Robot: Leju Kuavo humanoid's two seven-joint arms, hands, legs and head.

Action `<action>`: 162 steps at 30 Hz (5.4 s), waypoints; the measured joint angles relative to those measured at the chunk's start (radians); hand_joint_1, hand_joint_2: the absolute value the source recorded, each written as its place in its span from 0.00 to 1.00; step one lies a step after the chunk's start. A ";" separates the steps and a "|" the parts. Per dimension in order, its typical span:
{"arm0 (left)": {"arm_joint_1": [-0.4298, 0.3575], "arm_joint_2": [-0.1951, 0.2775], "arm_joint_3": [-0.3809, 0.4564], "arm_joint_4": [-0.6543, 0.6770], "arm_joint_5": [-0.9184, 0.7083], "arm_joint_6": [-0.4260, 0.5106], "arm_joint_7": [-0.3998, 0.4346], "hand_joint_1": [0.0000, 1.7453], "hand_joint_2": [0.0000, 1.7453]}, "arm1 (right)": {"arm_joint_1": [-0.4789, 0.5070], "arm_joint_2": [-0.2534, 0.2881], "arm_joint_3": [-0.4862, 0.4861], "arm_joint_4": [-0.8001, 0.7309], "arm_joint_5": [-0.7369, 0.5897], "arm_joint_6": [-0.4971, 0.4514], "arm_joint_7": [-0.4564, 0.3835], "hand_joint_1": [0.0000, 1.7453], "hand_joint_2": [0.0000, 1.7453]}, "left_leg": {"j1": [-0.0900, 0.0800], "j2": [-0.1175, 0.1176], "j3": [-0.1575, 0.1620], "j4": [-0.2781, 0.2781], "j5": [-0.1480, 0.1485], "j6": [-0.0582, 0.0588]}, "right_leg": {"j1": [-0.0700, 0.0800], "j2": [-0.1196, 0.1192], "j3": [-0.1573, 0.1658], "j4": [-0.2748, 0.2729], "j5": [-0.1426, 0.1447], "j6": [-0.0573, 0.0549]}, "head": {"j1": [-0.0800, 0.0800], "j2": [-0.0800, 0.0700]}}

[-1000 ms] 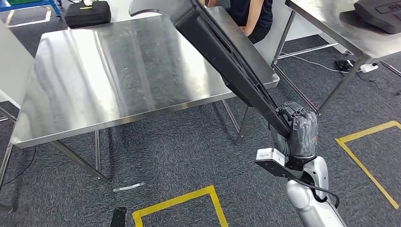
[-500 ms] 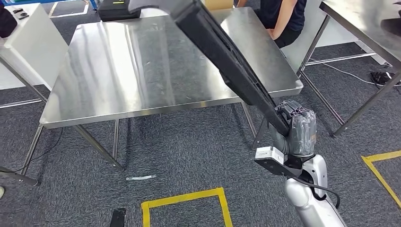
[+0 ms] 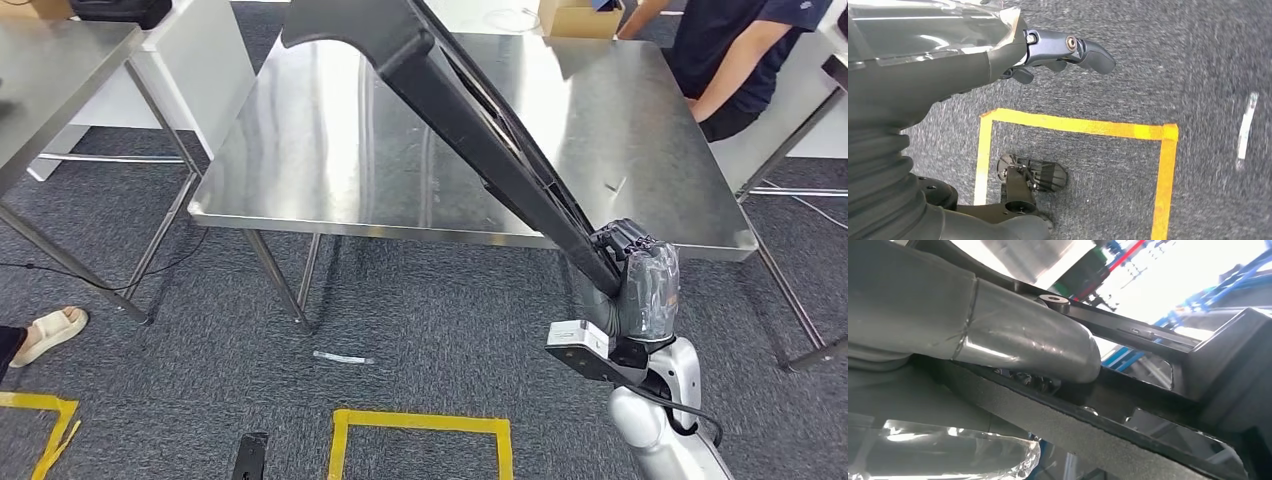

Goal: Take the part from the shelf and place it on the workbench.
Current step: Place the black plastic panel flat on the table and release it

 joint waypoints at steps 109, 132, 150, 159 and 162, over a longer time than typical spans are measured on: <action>0.018 0.017 -0.015 -0.001 0.021 -0.019 0.010 0.00 1.00 | 0.057 0.049 -0.072 -0.043 -0.008 0.000 -0.034 1.00 0.00 | 0.002 0.098 -0.009 0.012 -0.016 -0.031 | 0.005 -0.032 0.075 -0.106 0.013 -0.040 | -0.010 0.000; 0.019 0.014 -0.016 -0.002 0.019 -0.020 0.005 0.00 1.00 | 0.059 0.042 -0.082 -0.047 0.002 0.018 -0.031 1.00 0.00 | 0.001 0.087 -0.072 0.246 -0.177 -0.039 | 0.004 -0.035 0.045 -0.118 0.055 -0.066 | -0.011 0.000; 0.016 0.016 -0.019 -0.002 0.011 -0.024 0.006 0.00 1.00 | 0.047 0.030 -0.084 -0.040 0.002 0.021 -0.029 1.00 0.00 | 0.000 0.090 0.025 -0.005 -0.036 0.017 | 0.008 -0.033 -0.091 0.182 -0.087 -0.027 | -0.008 0.000; 0.015 0.015 -0.021 -0.002 0.010 -0.026 0.010 0.00 1.00 | 0.046 0.025 -0.084 -0.036 0.001 0.020 -0.026 1.00 0.00 | -0.011 0.081 0.059 -0.005 -0.073 -0.005 | 0.019 -0.033 0.015 -0.109 0.067 -0.025 | -0.006 0.000; 0.014 0.016 -0.021 -0.003 0.010 -0.026 0.010 0.00 1.00 | 0.044 0.025 -0.084 -0.036 0.001 0.020 -0.023 1.00 0.00 | -0.006 0.085 0.046 0.030 -0.097 -0.021 | 0.007 -0.032 0.029 -0.116 0.061 -0.045 | -0.008 0.000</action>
